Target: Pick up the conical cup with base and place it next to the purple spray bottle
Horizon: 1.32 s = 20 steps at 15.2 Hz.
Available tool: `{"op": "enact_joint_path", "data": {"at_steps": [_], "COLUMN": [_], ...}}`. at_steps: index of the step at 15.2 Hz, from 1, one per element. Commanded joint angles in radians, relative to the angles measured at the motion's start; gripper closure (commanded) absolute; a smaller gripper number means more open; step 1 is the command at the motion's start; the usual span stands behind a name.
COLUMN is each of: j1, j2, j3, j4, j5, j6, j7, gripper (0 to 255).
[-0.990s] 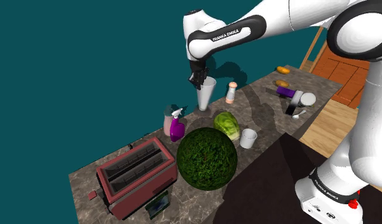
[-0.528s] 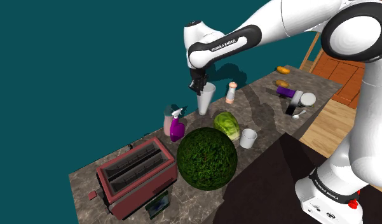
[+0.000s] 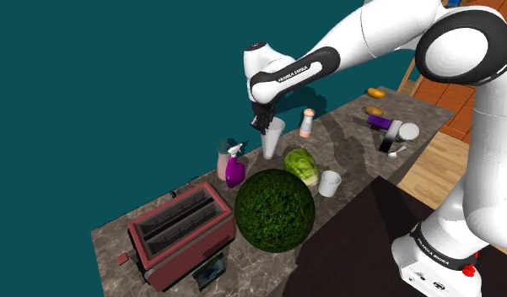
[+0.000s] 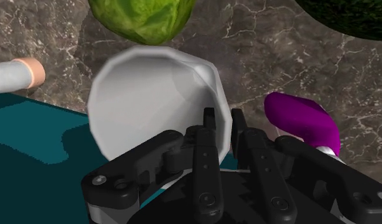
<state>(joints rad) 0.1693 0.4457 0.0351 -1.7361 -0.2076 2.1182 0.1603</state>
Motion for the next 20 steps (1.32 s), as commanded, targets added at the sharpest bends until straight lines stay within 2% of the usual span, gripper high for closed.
{"op": "enact_joint_path", "data": {"at_steps": [1, 17, 20], "j1": [0.001, 0.005, 0.006], "j2": [0.014, 0.143, 0.149], "j3": [-0.001, -0.013, -0.013], "j4": [-0.008, -0.036, -0.036], "j5": [-0.003, -0.027, -0.028], "j6": [0.022, 0.178, 0.183], "j7": [0.005, 0.04, 0.041], "gripper": [255, 255, 255]}}
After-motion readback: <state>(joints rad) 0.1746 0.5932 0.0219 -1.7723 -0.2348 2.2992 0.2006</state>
